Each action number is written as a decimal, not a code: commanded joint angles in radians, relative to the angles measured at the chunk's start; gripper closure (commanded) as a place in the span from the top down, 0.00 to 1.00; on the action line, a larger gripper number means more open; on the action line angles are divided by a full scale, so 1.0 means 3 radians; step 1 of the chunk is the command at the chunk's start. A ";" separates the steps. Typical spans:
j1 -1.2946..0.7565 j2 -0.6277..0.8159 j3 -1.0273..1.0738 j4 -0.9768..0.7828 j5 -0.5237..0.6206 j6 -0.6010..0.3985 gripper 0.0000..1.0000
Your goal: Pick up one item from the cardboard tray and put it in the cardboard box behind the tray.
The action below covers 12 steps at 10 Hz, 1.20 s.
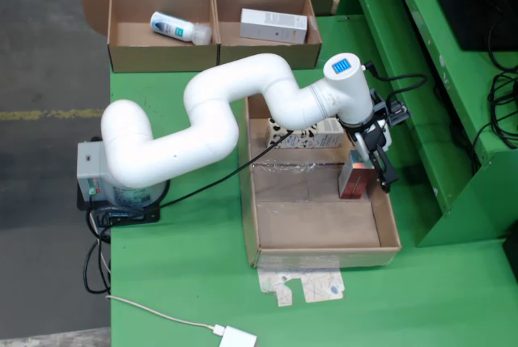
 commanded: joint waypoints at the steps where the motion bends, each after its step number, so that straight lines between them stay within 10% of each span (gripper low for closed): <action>1: 0.0168 -0.0049 0.0092 0.1120 -0.1231 -0.0148 1.00; 12: 0.0177 -0.0075 0.0092 0.1114 -0.1351 -0.0152 1.00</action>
